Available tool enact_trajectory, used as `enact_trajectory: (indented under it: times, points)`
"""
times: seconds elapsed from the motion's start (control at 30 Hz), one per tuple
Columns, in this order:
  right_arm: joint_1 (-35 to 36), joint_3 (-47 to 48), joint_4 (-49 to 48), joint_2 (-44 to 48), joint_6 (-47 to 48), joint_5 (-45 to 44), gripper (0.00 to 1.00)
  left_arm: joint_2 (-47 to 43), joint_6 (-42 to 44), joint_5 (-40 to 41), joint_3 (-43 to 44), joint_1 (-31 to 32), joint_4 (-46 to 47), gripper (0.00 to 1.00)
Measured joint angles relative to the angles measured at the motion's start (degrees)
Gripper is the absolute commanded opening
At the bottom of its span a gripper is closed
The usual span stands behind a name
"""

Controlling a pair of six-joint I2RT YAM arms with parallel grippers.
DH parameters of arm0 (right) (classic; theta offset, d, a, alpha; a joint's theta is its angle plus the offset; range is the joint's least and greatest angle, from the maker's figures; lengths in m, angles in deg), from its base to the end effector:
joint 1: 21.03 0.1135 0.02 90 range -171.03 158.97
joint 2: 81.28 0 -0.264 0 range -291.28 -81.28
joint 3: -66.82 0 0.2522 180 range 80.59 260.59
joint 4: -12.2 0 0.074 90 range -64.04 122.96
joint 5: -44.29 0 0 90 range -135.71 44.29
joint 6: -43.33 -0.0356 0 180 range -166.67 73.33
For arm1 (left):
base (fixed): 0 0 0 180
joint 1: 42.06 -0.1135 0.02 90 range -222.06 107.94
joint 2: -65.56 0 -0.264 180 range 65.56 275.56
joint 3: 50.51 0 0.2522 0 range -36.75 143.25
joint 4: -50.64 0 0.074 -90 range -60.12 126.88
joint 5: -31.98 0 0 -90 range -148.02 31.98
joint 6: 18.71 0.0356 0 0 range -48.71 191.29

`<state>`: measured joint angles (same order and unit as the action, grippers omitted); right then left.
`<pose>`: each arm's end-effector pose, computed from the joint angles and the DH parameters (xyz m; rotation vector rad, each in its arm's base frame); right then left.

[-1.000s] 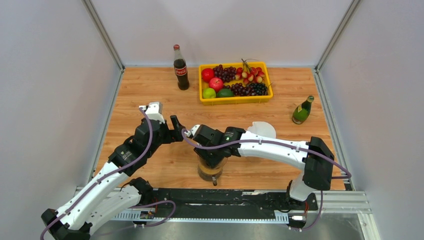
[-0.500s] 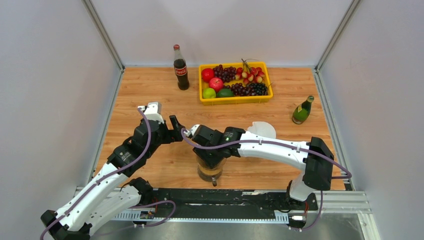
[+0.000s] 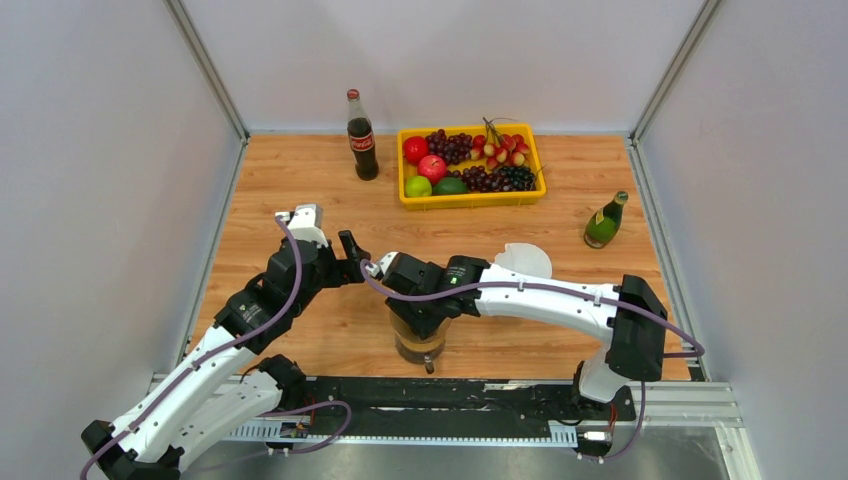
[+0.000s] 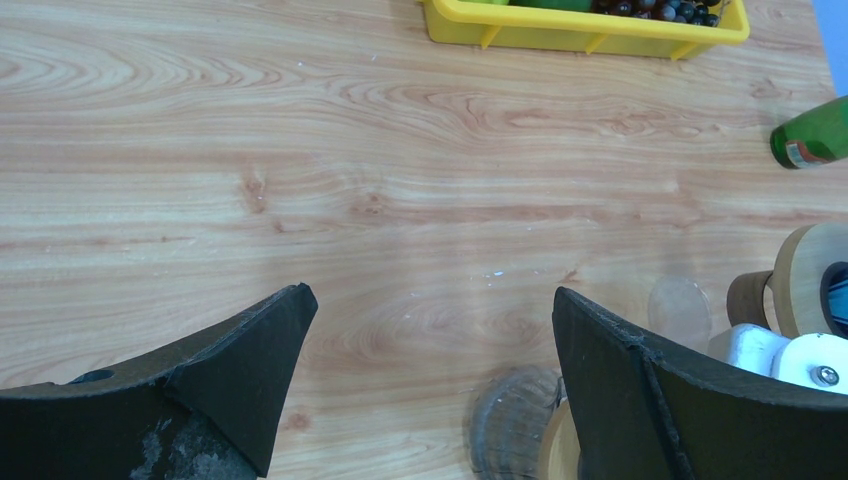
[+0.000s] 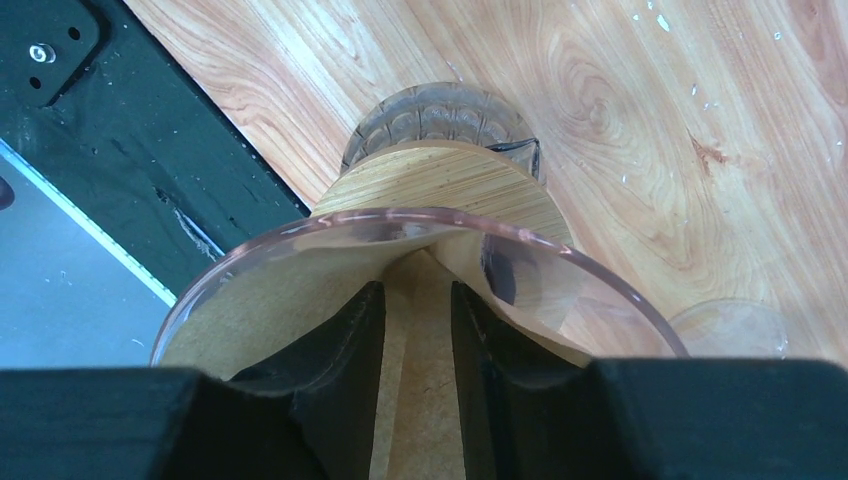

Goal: Place the coffee filter in the dripper

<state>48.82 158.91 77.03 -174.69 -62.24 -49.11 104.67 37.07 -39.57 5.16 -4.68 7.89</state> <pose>0.1164 0.3111 0.2710 -1.2511 2.4788 0.3372 0.1289 -0.0843 0.3044 -0.1488 2.0290 -0.4705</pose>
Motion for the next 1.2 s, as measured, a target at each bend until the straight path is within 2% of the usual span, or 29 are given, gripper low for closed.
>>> enact_trajectory:
  times: [0.4, 0.6, 0.93, 1.2]
  points:
    - [0.8, 1.6, 0.9, 0.3, -0.6, 0.5, 0.46, 0.0, 0.0, -0.2, 0.0, 0.0, 0.0, 1.0]
    - [1.0, 2.0, 1.2, 0.6, -0.9, 0.4, 0.29, 0.0, 0.0, -0.2, 0.0, 0.0, 0.0, 1.0]
    - [1.4, 2.7, 1.9, 0.6, -0.9, 0.2, 0.28, -0.1, 0.0, -0.2, 0.0, 0.0, 0.0, 1.0]
    - [1.4, 4.7, 2.3, 3.3, -0.9, 0.2, 0.32, -0.1, 0.0, -0.4, 0.0, 0.0, 0.0, 1.0]
